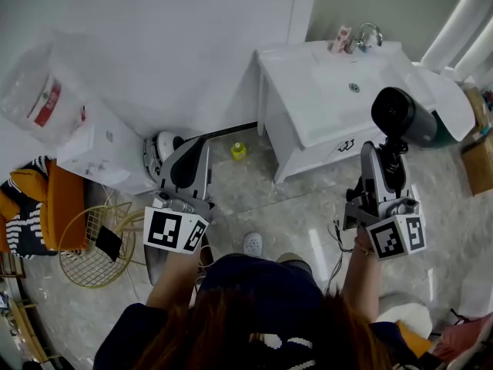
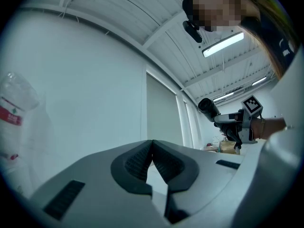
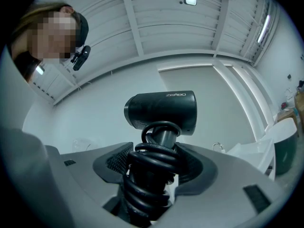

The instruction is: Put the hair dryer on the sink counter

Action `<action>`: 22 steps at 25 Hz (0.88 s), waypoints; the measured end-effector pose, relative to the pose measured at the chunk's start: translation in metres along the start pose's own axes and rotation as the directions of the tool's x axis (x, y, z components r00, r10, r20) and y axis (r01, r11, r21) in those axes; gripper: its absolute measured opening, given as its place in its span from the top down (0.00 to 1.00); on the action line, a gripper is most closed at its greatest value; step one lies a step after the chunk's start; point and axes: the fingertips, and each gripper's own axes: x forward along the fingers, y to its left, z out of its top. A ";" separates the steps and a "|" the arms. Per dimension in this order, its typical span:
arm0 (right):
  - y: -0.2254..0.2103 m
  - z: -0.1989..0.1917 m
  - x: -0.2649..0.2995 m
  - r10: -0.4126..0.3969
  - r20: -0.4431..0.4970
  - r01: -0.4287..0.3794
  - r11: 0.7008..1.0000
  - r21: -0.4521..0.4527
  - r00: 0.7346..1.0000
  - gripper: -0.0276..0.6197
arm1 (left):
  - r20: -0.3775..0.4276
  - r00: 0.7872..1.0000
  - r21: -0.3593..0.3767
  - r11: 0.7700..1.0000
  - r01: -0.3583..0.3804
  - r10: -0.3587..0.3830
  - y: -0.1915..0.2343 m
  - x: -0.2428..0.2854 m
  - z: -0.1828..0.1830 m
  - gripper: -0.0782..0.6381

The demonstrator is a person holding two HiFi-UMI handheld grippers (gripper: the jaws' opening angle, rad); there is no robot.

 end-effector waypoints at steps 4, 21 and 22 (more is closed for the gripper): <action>-0.001 -0.010 0.016 -0.010 -0.019 0.010 1.000 -0.007 1.000 0.51 | -0.010 1.000 -0.020 1.000 0.005 -0.005 0.015 0.012 -0.011 0.87; -0.078 -0.044 0.156 0.050 -0.063 -0.048 0.998 0.026 0.997 0.51 | -0.029 0.997 -0.006 0.998 -0.070 0.069 0.071 0.143 -0.044 0.87; -0.086 -0.043 0.169 0.059 -0.064 -0.057 0.998 0.030 0.996 0.51 | -0.026 0.997 -0.009 0.997 -0.075 0.075 0.073 0.157 -0.046 0.87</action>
